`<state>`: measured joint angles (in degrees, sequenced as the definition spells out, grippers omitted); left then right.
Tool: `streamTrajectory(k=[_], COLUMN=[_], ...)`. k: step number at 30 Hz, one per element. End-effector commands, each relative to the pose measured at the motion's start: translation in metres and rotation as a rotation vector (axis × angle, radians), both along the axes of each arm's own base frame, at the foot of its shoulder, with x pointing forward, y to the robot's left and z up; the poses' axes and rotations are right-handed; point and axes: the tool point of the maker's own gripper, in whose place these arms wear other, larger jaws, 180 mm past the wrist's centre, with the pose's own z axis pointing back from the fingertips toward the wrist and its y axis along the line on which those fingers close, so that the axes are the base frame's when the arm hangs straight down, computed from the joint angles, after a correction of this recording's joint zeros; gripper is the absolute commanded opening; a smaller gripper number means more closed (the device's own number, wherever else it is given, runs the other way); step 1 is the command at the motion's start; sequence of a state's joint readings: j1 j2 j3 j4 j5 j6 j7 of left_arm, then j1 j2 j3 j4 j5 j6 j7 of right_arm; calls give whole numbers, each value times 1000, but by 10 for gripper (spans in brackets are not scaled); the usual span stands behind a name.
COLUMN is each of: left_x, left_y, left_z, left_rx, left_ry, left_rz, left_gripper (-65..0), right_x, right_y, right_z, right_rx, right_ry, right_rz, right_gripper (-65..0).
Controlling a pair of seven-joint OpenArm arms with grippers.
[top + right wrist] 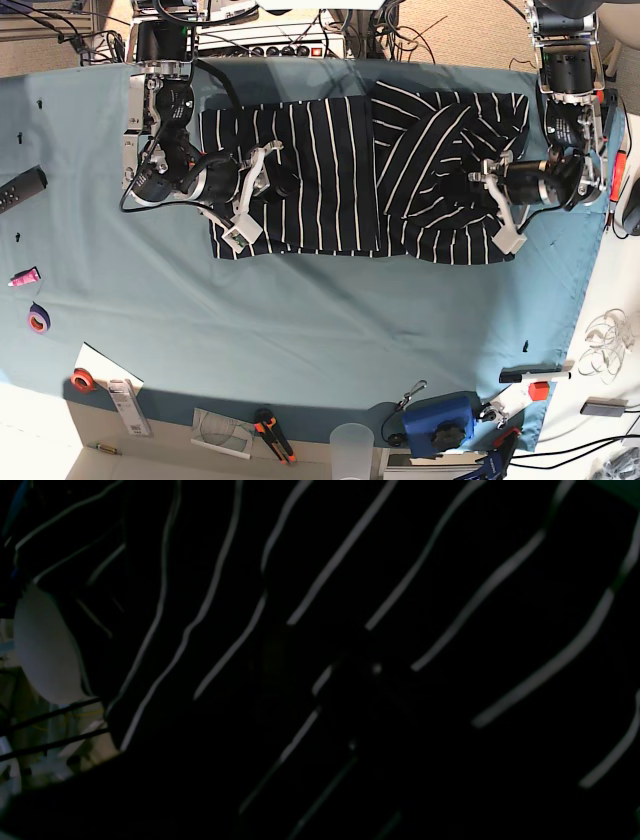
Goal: Layout the t-shirt on the table in an organized manner, then fold the t-shirt properly
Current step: 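Fold the collar end with the left gripper toward the right gripper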
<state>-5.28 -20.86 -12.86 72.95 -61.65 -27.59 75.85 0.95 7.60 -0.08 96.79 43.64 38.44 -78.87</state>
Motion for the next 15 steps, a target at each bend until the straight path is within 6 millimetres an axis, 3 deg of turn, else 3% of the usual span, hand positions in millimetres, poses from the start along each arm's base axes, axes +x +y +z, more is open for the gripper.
streamTrajectory(k=[1,7,15], left_x=[-8,-1,18], left_y=[28,61,131], left_z=[-11,0,32], left_rx=[137,217,379], left_ry=[47,14,-42], left_rz=[-17,-10,22], left_gripper=[-650,-650,-650], right_x=[12,28,51], right_y=[6,33,33], right_z=[18,68,89], right_rx=[54,328,300], right_ry=[-67,-188,-263], right_rz=[-6,-6,7], right_gripper=[-470,-470,-470])
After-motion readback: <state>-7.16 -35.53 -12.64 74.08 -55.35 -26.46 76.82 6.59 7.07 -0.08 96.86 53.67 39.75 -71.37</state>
